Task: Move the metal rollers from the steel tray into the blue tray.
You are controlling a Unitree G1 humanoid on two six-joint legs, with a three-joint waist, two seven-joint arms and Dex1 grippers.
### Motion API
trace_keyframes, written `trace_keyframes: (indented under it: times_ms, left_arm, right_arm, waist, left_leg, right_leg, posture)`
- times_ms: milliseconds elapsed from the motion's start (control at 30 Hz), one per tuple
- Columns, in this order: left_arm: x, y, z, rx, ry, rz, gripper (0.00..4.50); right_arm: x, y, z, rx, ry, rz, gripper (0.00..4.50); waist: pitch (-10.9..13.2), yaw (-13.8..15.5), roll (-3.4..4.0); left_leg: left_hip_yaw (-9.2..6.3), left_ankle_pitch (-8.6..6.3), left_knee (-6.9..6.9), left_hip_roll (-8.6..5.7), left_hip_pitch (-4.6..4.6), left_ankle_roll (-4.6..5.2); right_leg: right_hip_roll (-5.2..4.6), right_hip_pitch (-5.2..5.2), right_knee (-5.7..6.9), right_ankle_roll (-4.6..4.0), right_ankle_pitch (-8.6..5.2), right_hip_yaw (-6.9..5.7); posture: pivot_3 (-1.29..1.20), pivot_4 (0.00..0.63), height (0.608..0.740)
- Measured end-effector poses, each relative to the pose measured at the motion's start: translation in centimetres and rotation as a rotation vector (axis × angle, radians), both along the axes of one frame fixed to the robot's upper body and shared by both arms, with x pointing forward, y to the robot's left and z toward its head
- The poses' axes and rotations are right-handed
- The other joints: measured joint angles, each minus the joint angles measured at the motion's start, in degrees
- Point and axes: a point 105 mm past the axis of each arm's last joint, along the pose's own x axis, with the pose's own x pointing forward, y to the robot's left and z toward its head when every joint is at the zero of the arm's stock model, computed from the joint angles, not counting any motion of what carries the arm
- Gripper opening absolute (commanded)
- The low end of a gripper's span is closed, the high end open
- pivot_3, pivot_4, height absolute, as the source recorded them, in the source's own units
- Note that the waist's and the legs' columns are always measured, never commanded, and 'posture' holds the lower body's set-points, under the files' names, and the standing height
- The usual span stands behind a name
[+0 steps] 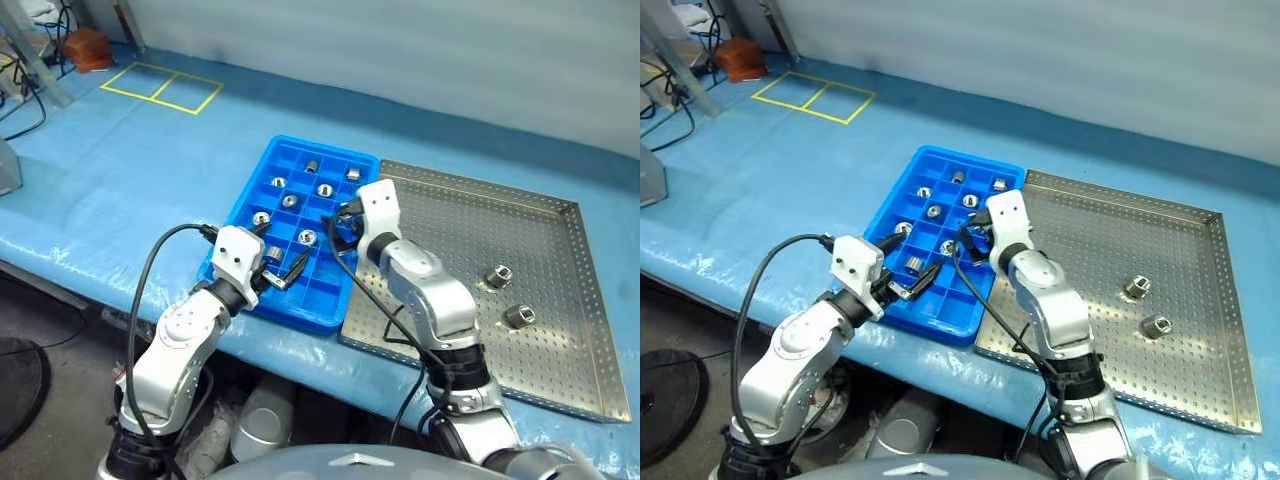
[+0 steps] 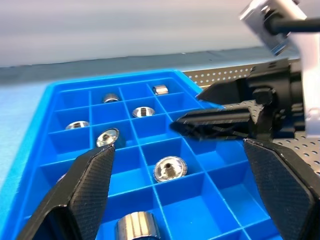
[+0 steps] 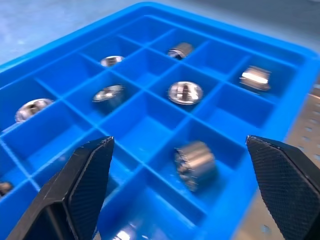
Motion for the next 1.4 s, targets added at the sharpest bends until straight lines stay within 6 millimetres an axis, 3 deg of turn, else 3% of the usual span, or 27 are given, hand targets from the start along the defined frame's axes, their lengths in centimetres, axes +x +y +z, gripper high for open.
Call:
trace_keyframes:
  times_ms: [167,300,567,767,867,1167,1400]
  left_arm:
    - [0.3,-1.0,0.0,-0.008,0.009,-0.057,4.5]
    - [0.3,-2.0,-0.1,-0.008,0.01,-0.115,4.5]
    - [-0.6,-5.3,-0.8,-0.05,0.032,-0.241,4.5]
    - [-1.1,-6.3,-0.9,-0.057,0.04,-0.28,4.5]
    - [-1.1,-6.3,-0.8,-0.058,0.034,-0.281,4.5]
    - [-1.0,-6.1,-0.9,-0.056,0.034,-0.268,4.5]
    - [-1.0,-6.1,-0.9,-0.055,0.036,-0.267,4.5]
  right_arm:
    - [0.6,-5.2,0.6,0.014,-0.028,-0.29,4.46]
    - [0.8,-9.0,-0.2,0.008,-0.012,-0.525,4.46]
    - [1.5,-13.0,-2.6,0.01,0.091,-0.829,4.46]
    - [2.2,-13.1,-4.8,0.007,0.169,-0.843,4.46]
    - [2.6,-12.7,-5.0,0.023,0.171,-0.821,4.46]
    - [2.5,-10.5,-6.5,0.022,0.241,-0.712,4.46]
    - [2.3,-10.2,-6.5,0.003,0.245,-0.697,4.46]
  waist:
    - [-0.01,-2.9,0.01]
    - [-0.02,-6.19,0.03]
    - [-0.02,-13.26,0.05]
    - [0.04,-15.98,0.16]
    - [0.04,-16.51,0.18]
    - [0.05,-16.64,0.19]
    - [0.04,-16.59,0.19]
  left_leg:
    - [-0.03,0.01,0.1,-0.03,-0.01,0.02]
    - [-0.09,0.03,0.18,-0.05,0.01,0.05]
    - [-0.13,0.08,0.2,-0.08,0.12,0.13]
    - [-0.14,0.07,0.03,-0.07,0.84,0.14]
    - [-0.19,0.09,0.04,-0.06,0.89,0.17]
    - [-0.23,0.1,0.04,-0.09,0.89,0.19]
    - [-0.28,0.11,0.05,-0.08,0.92,0.2]
  right_leg:
    - [0.0,0.06,0.01,0.02,0.03,0.02]
    - [0.0,0.14,0.05,0.01,0.04,0.05]
    - [0.01,0.28,0.13,-0.19,0.24,0.16]
    - [0.03,0.89,0.11,-0.03,0.03,0.21]
    - [0.05,0.94,0.12,-0.02,0.03,0.23]
    - [0.02,0.94,0.11,0.02,0.06,0.32]
    - [0.02,0.95,0.11,0.03,0.05,0.32]
  posture:
    - [0.25,0.15,0.74]
    - [0.22,0.15,0.74]
    - [0.2,0.15,0.74]
    - [0.21,0.15,0.74]
    - [0.21,0.15,0.74]
    - [0.21,0.15,0.74]
    - [0.23,0.15,0.74]
